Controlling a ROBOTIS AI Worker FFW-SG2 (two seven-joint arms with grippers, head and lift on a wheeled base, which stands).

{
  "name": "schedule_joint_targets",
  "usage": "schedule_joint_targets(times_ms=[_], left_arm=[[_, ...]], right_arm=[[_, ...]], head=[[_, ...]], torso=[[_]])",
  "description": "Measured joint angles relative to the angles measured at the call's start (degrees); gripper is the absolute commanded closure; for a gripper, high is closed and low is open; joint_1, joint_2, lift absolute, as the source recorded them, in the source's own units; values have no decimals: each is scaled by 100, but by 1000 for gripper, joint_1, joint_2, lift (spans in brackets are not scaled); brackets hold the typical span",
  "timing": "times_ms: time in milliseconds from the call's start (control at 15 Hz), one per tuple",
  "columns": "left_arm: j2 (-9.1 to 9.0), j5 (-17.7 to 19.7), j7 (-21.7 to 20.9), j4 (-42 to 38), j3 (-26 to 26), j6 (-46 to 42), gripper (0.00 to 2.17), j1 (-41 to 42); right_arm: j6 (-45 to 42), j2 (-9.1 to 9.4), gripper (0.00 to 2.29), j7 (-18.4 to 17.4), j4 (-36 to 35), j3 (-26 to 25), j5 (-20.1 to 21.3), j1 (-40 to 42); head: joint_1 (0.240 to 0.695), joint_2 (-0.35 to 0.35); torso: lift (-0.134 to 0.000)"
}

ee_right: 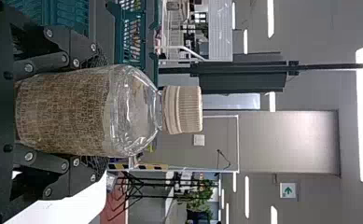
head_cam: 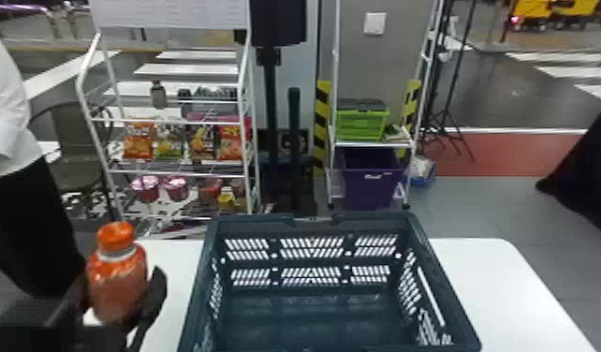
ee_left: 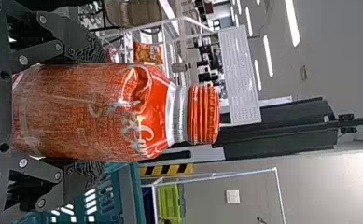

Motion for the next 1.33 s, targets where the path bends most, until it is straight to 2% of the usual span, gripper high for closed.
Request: schedule_joint_targets(times_ms=[200,400,933,1200,1333], left_arm=[[177,246,-541,53,-99,1415,2152,-1126],[280,286,-1162,421,-675,2299,2148,-2213],[301,182,-3170,2373,-2697,3949,2148,-4827],[285,309,-3659,3438,-3653,4444,2148,-5894],[211,390,-3890,4015,-4056,4456,2148,-6323]], right_arm=[[-31,53,1730,0,17,-52,16,69],[-160,58,1730,0,71,-68,33,139],[-415,59,1730,15,204,-68,122,210],[-683,59,1730,138,331,-81,126,212],[-815,59,1730,142,400,-85,126,216]], head=[[499,0],[499,0],[499,0],[499,0],[499,0]], torso=[[0],[0],[0],[0],[0]])
